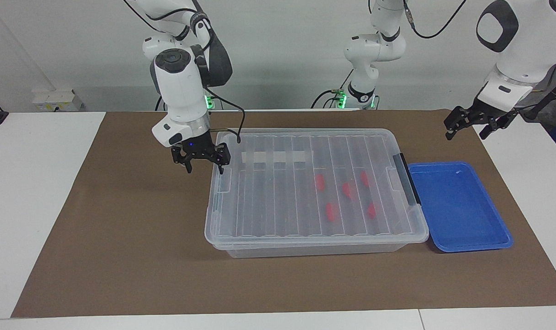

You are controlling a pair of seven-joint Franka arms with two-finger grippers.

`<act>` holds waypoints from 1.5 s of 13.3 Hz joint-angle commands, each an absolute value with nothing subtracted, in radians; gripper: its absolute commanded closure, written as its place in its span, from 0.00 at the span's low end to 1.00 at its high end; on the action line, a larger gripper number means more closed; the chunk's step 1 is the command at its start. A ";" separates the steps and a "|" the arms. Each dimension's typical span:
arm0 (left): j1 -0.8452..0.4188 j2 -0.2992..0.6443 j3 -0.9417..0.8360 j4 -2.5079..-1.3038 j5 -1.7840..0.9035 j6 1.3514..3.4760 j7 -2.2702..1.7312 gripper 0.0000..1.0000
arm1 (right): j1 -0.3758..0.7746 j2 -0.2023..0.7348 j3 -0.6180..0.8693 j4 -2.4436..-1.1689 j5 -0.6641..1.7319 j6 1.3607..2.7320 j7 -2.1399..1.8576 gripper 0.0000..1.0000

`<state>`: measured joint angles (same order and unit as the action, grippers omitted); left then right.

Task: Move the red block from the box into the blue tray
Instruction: 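Grip the clear lid edge with the right gripper and slide it away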

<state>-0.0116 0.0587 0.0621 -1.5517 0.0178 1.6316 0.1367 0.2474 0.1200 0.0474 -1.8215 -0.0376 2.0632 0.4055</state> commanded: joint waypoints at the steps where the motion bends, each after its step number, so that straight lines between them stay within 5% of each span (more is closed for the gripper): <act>1: -0.008 0.044 0.061 -1.563 0.011 1.624 0.130 0.00 | 0.252 0.106 0.046 -1.856 -0.058 2.062 0.433 0.01; 15: -0.024 0.034 0.049 -1.566 0.011 1.614 0.127 0.00 | 0.131 0.077 0.044 -1.881 -0.103 1.931 0.169 0.00; 20: -0.156 0.028 0.046 -1.566 0.014 1.650 -0.136 0.00 | 0.040 0.072 0.046 -1.881 -0.103 1.927 -0.058 0.00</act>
